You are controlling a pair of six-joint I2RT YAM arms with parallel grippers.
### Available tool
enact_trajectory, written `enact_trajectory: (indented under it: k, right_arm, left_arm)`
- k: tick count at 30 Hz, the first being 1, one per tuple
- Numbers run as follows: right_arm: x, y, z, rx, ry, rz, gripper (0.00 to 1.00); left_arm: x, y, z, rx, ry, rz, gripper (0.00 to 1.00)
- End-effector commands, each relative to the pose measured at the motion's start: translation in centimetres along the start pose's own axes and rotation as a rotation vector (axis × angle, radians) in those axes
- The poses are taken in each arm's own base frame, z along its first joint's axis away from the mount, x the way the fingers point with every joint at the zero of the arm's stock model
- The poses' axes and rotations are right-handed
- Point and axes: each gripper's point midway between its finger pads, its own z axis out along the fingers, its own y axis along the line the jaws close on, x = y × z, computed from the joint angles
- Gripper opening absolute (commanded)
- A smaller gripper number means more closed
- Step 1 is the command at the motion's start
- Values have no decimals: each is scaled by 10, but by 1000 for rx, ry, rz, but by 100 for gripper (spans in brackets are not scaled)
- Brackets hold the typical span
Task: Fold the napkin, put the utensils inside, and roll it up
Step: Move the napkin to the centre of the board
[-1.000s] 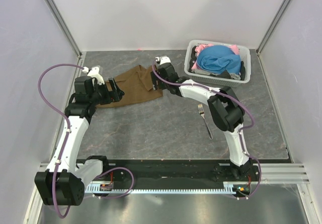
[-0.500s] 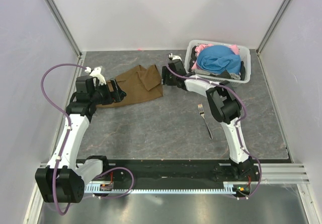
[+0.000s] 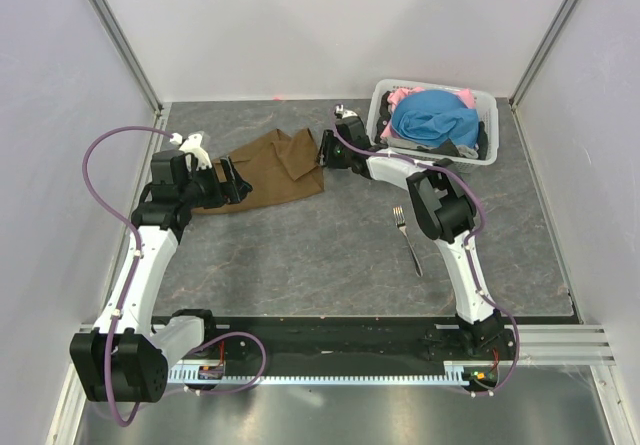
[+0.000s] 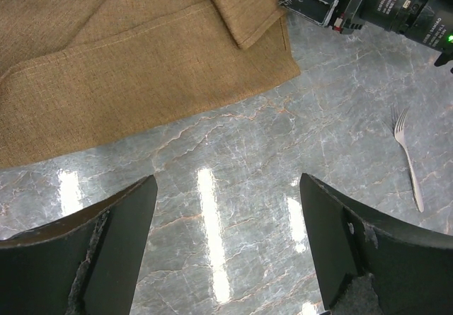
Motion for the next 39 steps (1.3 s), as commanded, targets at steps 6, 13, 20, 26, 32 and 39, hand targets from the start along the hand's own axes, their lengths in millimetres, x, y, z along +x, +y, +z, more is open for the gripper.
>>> enact_trajectory:
  k: [6, 13, 20, 26, 32, 39]
  right_arm:
    - [-7, 17, 3, -64, -17, 32, 28]
    - [-41, 29, -34, -57, -99, -6, 4]
    - [-34, 9, -119, 35, -131, -70, 0]
    - [-27, -25, -197, 199, -168, -124, 0]
    - [-28, -50, -246, 321, -208, -161, 0]
    - [-38, -53, -259, 339, -257, -163, 0]
  left_arm:
    - [-12, -6, -2, 27, -27, 33, 89]
    - [-12, -5, -2, 18, -27, 44, 83]
    - [-7, -18, 4, 15, -2, 20, 77]
    - [28, -68, 35, 22, 75, 41, 77]
    - [69, -120, 88, 132, 234, 82, 70]
    - [84, -151, 126, 199, 244, 116, 70]
